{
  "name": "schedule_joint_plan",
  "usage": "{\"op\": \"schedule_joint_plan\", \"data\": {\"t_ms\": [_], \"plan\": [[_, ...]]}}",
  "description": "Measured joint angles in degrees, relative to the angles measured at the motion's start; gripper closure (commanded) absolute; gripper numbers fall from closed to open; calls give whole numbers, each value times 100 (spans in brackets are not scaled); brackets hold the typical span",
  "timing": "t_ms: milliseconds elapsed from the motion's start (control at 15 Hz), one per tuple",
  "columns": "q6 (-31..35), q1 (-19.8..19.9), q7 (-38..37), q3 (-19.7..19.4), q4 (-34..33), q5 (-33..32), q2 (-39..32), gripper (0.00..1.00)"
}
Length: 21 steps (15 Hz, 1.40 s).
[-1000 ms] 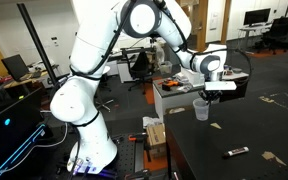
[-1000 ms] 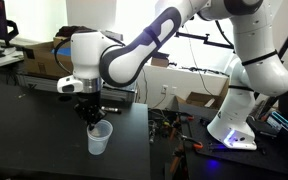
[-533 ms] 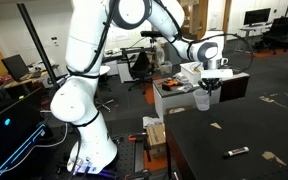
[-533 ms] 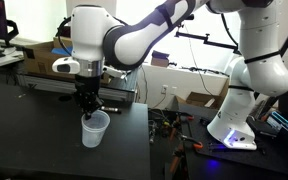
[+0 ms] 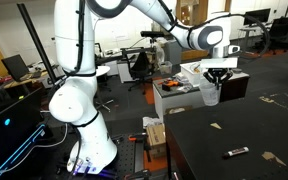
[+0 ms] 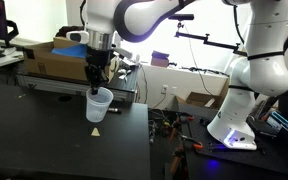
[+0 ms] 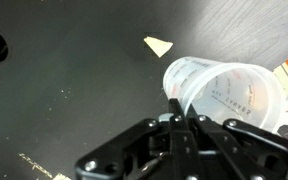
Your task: Move the cup to the right
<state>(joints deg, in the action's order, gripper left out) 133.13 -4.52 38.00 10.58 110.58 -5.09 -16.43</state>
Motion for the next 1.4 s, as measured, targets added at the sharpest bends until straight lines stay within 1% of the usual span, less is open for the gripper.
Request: {"op": "schedule_joint_plan", "data": {"t_ms": [133, 400, 667, 867, 1400], "plan": [[0, 144, -11, -76, 162, 180, 100, 99], [24, 385, -10, -191, 399, 536, 85, 99], [273, 566, 99, -211, 537, 909, -21, 99], [415, 629, 89, -236, 549, 945, -132, 99], [578, 632, 56, -296, 444, 894, -537, 99]]}}
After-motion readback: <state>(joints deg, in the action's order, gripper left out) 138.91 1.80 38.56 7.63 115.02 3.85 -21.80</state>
